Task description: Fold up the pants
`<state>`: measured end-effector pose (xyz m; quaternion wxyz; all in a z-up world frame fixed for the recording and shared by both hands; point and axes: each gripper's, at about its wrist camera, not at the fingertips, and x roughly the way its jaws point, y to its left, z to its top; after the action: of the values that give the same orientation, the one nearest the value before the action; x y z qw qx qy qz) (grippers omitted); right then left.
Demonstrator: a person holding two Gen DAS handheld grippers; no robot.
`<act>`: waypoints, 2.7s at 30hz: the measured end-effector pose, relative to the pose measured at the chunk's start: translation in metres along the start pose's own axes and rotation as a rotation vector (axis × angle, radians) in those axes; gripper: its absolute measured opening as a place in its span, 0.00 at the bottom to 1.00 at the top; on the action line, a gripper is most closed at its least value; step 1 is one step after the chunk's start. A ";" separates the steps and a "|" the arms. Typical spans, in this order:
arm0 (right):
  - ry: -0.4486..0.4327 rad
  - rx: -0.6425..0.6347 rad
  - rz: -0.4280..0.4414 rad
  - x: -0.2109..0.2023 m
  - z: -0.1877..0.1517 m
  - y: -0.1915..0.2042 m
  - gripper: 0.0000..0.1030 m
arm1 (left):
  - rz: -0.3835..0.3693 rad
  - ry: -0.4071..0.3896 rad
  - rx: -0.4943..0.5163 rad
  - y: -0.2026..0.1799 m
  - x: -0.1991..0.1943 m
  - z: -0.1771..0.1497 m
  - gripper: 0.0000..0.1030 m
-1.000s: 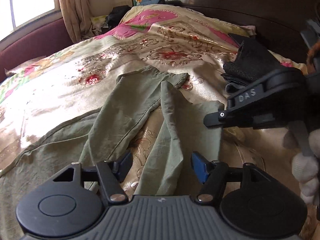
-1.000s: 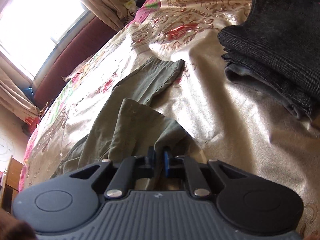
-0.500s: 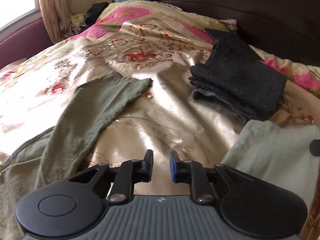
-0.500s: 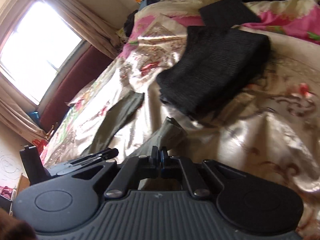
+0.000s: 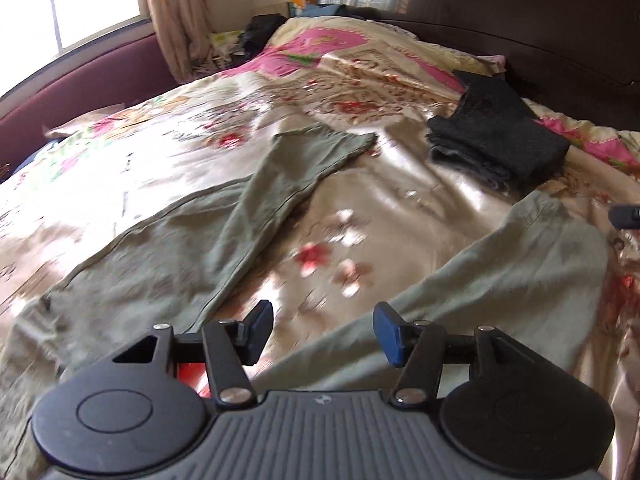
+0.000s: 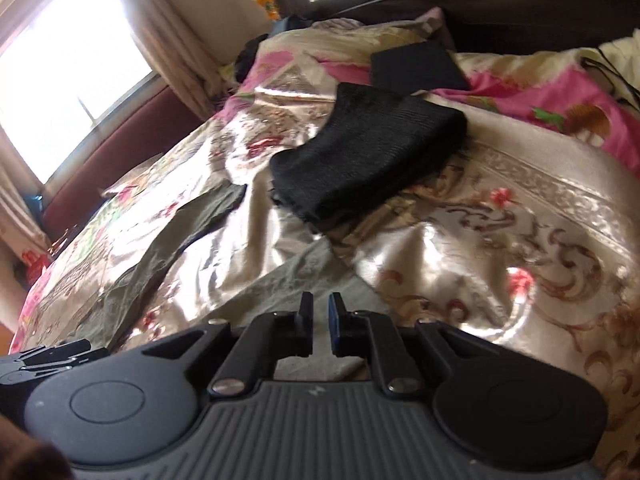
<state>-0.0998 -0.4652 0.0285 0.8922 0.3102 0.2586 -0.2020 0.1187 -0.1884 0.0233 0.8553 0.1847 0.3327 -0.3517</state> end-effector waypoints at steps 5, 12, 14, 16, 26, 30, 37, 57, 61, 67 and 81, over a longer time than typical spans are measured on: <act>0.120 -0.164 0.179 0.056 -0.019 0.062 0.32 | 0.176 0.076 -0.155 0.050 -0.026 -0.068 0.68; 0.211 -0.228 -0.042 0.126 -0.017 0.076 0.31 | 0.241 0.109 -0.241 0.096 -0.057 -0.111 0.69; 0.161 -0.285 0.001 0.107 -0.013 0.094 0.31 | 0.238 0.078 -0.248 0.105 -0.068 -0.112 0.69; 0.128 -0.373 0.040 0.095 -0.013 0.116 0.32 | 0.246 0.037 -0.259 0.118 -0.075 -0.107 0.69; 0.261 -0.632 0.284 0.154 -0.040 0.248 0.33 | 0.260 -0.021 -0.167 0.159 -0.033 -0.058 0.69; 0.321 -0.618 0.371 0.180 -0.055 0.291 0.34 | 0.269 0.006 -0.171 0.161 -0.005 -0.054 0.69; 0.365 -0.624 0.407 0.202 -0.071 0.313 0.34 | 0.340 0.070 -0.223 0.164 0.025 -0.066 0.45; 0.279 -1.160 0.445 0.272 -0.059 0.409 0.60 | 0.141 -0.203 -0.586 0.274 -0.120 -0.088 0.24; 0.297 -1.291 0.460 0.296 -0.058 0.441 0.63 | 0.080 -0.222 -0.561 0.265 -0.150 -0.096 0.24; 0.370 -1.554 0.483 0.313 -0.076 0.469 0.61 | 0.022 -0.211 -0.539 0.252 -0.173 -0.111 0.24; 0.225 -1.417 0.297 0.226 -0.030 0.443 0.01 | 0.135 -0.286 -0.583 0.271 -0.194 -0.123 0.24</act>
<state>0.2979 -0.1688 0.0745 0.8648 -0.2908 0.3724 0.1697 0.1576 0.1574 0.0937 0.9316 -0.0973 0.2827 -0.2067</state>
